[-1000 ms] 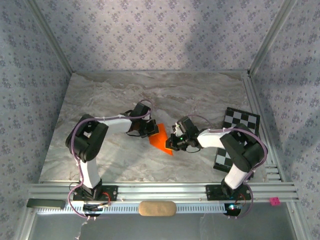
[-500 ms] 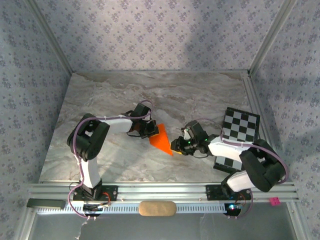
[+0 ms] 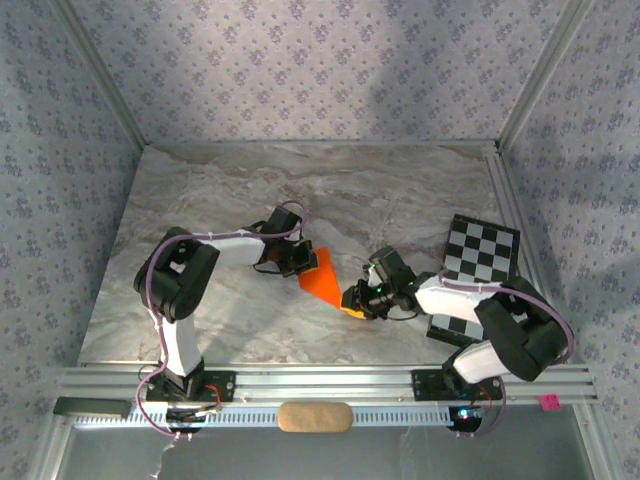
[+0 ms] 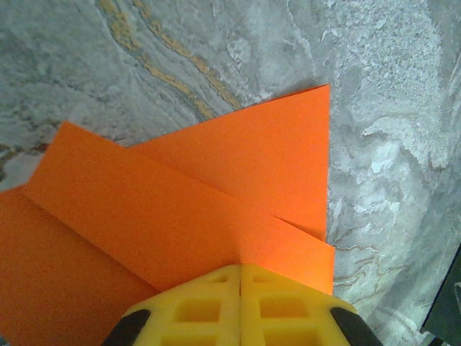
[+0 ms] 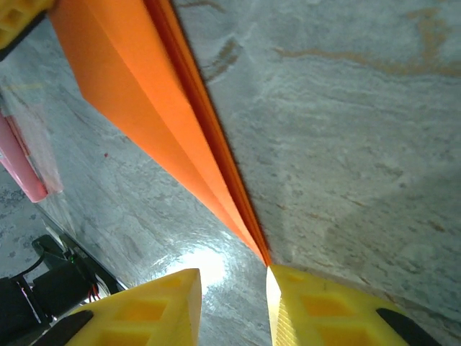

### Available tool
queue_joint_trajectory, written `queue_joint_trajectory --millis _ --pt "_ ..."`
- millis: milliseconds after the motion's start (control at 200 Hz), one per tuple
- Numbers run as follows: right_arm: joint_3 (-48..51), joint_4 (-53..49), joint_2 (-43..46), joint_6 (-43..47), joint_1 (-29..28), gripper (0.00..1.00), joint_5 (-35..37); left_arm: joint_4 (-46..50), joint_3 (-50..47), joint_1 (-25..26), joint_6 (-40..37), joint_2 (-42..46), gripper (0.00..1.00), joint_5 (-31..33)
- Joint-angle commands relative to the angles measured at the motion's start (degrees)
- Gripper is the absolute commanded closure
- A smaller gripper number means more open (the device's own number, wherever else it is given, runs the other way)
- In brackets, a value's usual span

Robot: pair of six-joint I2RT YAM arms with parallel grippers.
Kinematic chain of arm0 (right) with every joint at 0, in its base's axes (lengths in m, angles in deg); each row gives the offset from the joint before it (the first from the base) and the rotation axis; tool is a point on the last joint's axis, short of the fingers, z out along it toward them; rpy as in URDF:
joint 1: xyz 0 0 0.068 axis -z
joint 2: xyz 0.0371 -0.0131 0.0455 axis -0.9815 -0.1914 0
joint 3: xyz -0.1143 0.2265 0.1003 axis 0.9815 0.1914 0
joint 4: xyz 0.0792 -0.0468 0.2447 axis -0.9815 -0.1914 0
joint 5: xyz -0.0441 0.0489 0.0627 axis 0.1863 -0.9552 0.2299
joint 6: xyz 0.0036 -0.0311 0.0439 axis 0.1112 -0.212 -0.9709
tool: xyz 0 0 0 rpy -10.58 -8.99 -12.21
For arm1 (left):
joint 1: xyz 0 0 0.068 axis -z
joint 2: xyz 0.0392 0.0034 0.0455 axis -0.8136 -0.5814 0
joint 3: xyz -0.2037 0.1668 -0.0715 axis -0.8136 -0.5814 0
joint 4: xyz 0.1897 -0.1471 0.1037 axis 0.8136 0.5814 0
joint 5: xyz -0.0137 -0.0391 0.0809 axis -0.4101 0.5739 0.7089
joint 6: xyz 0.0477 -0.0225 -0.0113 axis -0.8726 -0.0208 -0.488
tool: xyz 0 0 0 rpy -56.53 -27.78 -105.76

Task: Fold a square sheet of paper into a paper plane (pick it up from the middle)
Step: Turn over the paper at the center of the table.

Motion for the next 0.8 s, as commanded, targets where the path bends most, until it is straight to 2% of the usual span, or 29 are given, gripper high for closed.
queue_joint_trajectory --millis 0,795 --pt "0.49 -1.54 -1.41 -1.13 -0.38 0.70 -0.65 2.29 0.75 -0.09 0.33 -0.20 0.92 0.41" --pt "-3.11 2.54 -3.59 -1.63 -0.34 0.72 -0.70 1.76 0.76 -0.75 1.05 -0.37 0.92 -0.46"
